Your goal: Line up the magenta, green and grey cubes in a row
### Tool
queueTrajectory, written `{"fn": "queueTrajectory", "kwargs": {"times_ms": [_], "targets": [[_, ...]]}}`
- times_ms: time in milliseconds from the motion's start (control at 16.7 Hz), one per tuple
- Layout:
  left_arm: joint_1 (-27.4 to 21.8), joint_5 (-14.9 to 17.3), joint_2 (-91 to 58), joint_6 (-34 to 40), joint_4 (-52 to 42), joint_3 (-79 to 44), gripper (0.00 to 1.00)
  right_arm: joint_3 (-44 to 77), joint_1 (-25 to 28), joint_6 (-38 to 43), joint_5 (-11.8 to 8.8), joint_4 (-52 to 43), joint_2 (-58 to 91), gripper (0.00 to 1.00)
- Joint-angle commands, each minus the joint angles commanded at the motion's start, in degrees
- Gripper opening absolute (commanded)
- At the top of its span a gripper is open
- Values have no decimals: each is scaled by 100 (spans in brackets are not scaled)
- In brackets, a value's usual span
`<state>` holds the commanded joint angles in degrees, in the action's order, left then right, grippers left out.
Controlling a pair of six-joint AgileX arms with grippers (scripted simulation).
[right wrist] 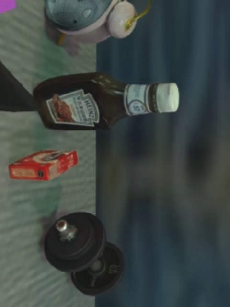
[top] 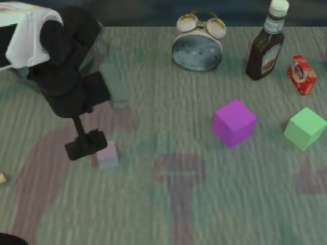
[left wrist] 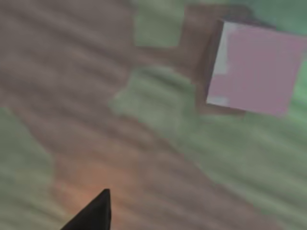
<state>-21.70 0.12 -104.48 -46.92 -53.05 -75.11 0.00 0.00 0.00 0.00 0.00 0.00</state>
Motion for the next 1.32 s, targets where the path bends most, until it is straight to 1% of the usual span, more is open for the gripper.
{"fn": "queueTrajectory", "kwargs": {"times_ms": [120,300,720,900,1200,1320], "targets": [[-131,0,-604,-284,-290,-486,100,0,0,0,0,0,0,100],[-246,-3,-1102,-533,-538,-922,100,0,0,0,0,0,0,100],[-233,-4,-1159,-559,-535,-945,100,0,0,0,0,0,0,100],[-249,-1,-1366,-575,-136,-729,100,0,0,0,0,0,0,100],[-251,3,-1925,-580,1024,-181,100,0,0,0,0,0,0,100],[-252,4,-2034,-583,1195,-83,100,0,0,0,0,0,0,100]]}}
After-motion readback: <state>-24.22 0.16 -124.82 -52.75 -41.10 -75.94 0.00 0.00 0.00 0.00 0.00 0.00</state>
